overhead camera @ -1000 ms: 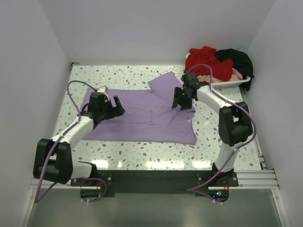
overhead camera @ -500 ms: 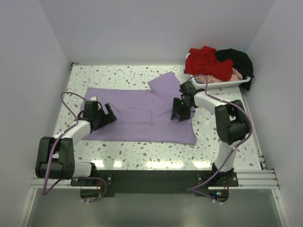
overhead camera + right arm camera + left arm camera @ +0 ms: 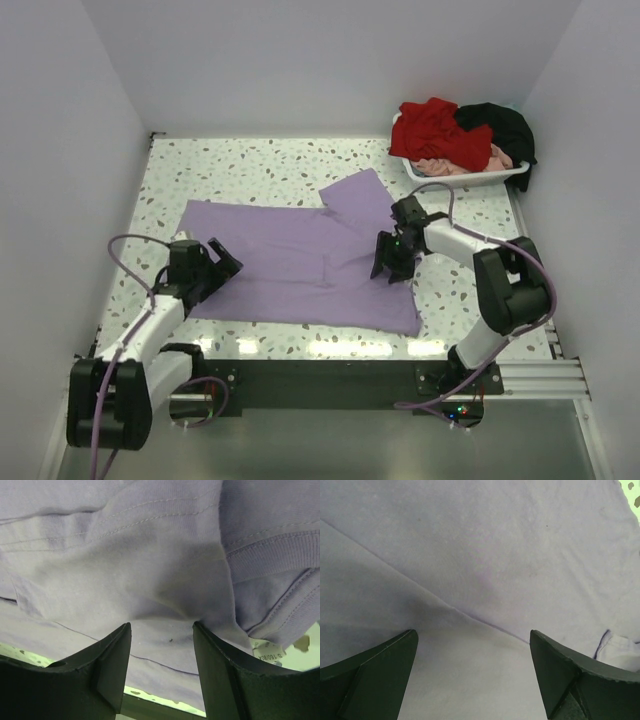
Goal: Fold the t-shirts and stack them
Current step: Fold the tshirt
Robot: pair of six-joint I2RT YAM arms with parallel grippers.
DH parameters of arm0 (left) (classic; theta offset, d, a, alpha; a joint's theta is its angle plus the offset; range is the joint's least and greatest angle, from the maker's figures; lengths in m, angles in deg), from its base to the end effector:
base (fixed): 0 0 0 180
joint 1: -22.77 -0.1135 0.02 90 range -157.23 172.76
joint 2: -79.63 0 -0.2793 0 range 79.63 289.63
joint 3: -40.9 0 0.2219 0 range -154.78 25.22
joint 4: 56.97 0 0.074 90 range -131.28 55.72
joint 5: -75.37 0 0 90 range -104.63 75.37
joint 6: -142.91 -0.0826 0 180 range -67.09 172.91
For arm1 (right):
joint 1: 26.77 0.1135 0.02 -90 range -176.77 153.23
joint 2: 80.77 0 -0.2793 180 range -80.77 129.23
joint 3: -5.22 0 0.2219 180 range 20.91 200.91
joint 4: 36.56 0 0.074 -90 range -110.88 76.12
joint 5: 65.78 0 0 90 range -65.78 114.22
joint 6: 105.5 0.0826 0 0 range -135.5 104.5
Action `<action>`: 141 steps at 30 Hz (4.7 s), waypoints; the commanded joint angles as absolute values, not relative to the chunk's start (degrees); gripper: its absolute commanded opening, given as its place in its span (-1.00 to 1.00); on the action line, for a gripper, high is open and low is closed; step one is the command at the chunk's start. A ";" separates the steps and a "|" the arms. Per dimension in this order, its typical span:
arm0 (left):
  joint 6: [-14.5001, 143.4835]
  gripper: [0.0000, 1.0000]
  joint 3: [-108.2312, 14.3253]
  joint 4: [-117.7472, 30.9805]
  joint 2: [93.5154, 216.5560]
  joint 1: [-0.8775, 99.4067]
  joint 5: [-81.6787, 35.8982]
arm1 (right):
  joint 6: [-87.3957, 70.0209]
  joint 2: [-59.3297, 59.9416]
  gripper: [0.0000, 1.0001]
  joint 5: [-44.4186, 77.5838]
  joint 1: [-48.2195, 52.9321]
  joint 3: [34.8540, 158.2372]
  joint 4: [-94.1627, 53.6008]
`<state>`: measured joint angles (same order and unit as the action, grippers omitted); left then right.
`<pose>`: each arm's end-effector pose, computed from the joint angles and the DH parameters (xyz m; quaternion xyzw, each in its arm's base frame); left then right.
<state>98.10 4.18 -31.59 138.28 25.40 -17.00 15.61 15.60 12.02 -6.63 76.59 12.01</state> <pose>0.1863 -0.0120 0.1541 -0.3309 0.8704 -0.1651 0.3249 0.2718 0.1183 0.1489 0.0790 0.9811 0.1563 0.0826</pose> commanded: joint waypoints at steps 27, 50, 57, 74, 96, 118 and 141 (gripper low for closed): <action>88.87 1.00 -20.65 -24.66 142.54 27.16 -10.58 | 10.61 18.26 0.19 24.83 -5.94 110.45 27.56; 82.00 1.00 -36.04 -28.71 166.37 22.77 -12.26 | 5.15 54.13 0.13 35.91 -9.54 142.46 14.28; 82.27 1.00 -37.01 -28.45 168.75 22.77 -12.08 | 4.62 57.12 0.13 36.70 -10.77 142.82 12.79; 80.77 1.00 -40.96 -27.48 174.64 20.83 -11.47 | 5.42 61.52 0.08 34.51 -12.53 144.31 12.35; 73.92 0.28 -54.58 -23.62 189.14 17.58 -2.86 | 5.07 58.62 -1.00 32.75 -14.11 139.39 13.31; 75.94 -0.06 -55.47 -20.10 195.73 16.79 0.58 | 4.89 57.48 -1.00 32.13 -14.55 138.77 14.81; 73.92 -0.97 -59.68 -19.92 199.69 16.70 -2.85 | 7.00 52.56 -1.00 32.22 -14.73 139.91 16.48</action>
